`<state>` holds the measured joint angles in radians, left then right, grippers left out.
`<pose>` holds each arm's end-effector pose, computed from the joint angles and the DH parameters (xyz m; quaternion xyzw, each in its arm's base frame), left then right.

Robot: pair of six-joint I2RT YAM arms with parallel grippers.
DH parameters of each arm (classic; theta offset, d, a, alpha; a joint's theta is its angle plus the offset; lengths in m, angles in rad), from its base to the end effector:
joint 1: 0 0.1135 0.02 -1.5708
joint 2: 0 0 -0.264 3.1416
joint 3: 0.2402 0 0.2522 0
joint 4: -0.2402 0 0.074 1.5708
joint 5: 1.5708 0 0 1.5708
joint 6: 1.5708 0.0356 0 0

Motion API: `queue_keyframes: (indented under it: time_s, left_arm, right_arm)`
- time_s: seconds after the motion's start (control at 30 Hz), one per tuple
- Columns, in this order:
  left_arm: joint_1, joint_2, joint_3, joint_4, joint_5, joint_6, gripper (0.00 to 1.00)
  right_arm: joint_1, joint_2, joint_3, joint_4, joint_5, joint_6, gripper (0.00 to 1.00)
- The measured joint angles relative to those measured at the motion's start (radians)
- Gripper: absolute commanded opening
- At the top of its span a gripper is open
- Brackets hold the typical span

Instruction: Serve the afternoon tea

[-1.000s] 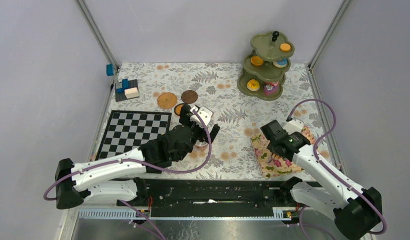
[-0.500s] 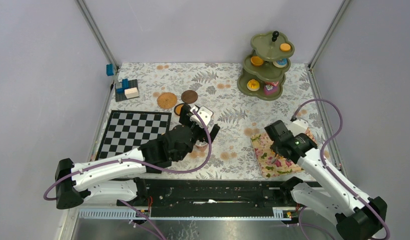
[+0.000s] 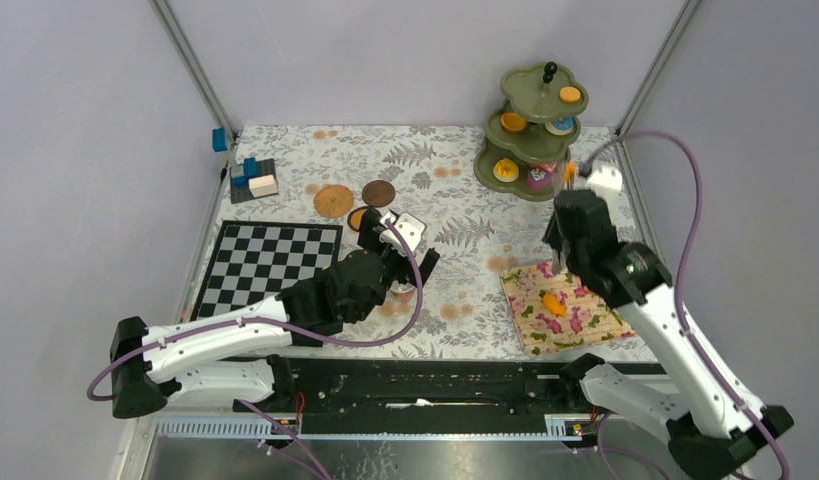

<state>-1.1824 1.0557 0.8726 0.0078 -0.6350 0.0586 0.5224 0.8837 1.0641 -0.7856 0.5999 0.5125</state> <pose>0.1115 -0.2167 0.3397 0.2601 0.7089 -0.1228 0.6440 0.1554 0.0663 0.3618 0.1330 0.8468 -0.0080 0.5149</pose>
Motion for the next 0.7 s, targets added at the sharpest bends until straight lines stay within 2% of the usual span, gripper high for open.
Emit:
queue_keyframes:
  time_s: [0.07, 0.27, 0.53, 0.7]
  left_arm:
    - [0.0, 0.0, 0.0, 0.0, 0.0, 0.0, 0.99]
    - [0.0, 0.0, 0.0, -0.004, -0.002, 0.001, 0.99]
    - [0.0, 0.0, 0.0, -0.006, -0.008, 0.003, 0.99]
    - [0.0, 0.0, 0.0, -0.006, -0.009, 0.005, 0.99]
  right_arm:
    - [-0.005, 0.114, 0.159, 0.07, -0.018, -0.116, 0.22]
    - [-0.082, 0.333, 0.401, 0.169, -0.15, -0.282, 0.22]
    - [-0.22, 0.616, 0.66, 0.215, -0.389, -0.346, 0.21]
    - [-0.27, 0.738, 0.78, 0.215, -0.445, -0.359, 0.21]
